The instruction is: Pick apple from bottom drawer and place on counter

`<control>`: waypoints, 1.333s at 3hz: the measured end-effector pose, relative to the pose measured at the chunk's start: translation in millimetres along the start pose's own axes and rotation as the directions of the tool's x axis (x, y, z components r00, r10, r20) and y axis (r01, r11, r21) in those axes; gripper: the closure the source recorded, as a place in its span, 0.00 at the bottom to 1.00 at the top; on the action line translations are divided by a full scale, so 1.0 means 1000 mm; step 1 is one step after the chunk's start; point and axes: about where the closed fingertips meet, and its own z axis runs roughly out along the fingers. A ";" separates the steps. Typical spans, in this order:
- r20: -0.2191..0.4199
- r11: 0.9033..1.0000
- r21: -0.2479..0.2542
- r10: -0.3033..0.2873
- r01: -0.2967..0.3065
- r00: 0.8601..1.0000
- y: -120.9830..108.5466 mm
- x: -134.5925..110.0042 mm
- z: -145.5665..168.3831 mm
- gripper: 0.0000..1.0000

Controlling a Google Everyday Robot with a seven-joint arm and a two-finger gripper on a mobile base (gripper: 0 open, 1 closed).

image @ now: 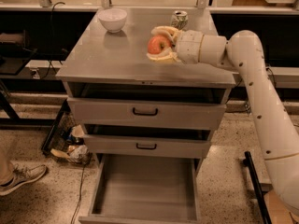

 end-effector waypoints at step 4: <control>-0.117 0.958 0.201 0.228 -0.202 0.967 -0.021 0.031 0.036 1.00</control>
Offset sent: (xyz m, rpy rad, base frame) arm 0.0473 -0.0042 0.0206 0.0153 0.1091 -0.3460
